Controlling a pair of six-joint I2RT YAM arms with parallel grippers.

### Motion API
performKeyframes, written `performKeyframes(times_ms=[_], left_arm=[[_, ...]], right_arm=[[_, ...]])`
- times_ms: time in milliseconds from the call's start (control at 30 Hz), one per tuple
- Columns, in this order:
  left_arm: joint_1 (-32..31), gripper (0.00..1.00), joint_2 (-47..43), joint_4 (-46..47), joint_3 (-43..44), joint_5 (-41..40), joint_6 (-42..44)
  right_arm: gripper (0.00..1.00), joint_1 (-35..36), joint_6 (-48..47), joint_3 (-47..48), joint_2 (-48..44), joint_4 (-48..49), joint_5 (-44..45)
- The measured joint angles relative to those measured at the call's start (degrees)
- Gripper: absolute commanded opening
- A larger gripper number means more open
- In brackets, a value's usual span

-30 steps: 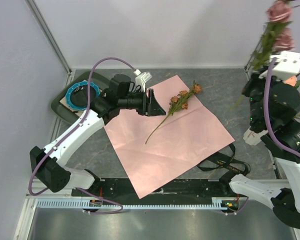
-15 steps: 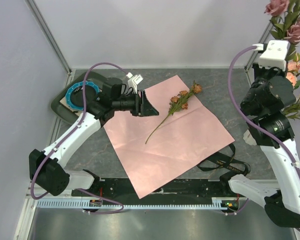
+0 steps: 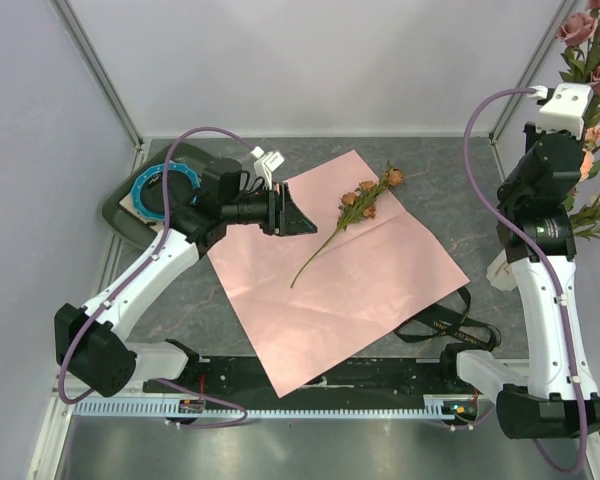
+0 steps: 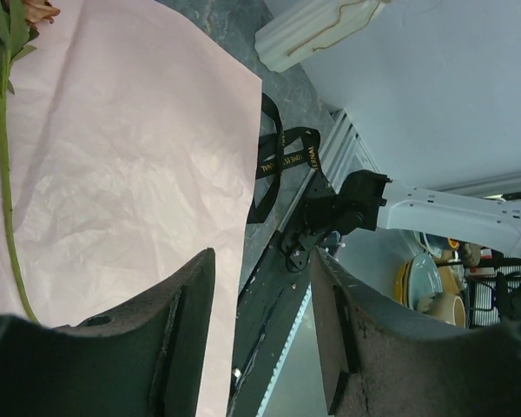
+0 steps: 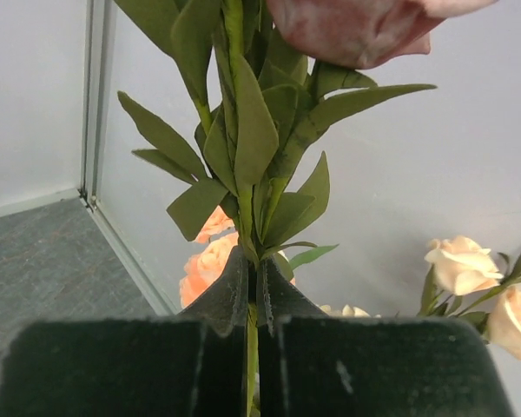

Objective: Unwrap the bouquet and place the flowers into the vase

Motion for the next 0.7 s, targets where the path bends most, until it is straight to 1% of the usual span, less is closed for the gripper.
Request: performKeyframes(times_ms=[167,267,467,700], left_arm=[[0.26,0.54,0.0,0.04,-0.02,0.24,0.0],[0.7,0.54,0.0,0.24,-0.15,0.5,-0.17],[1.31,0.54,0.0,1.57,-0.48,2.01,-1.16],[1.79,0.54,0.0,2.12,-0.98,3.28,-1.79]], right_arm=[[0.0,-5.03,5.03,-3.96,-0.66,0.02,-4.7],[0.0,-6.8,7.69,-5.49,-1.22,-0.76,-6.69],[0.0,-7.58,10.54,-5.46,-2.16,-1.6,-8.5],[0.0,-8.94,11.58,-5.33,-2.16,-2.05,-8.85]])
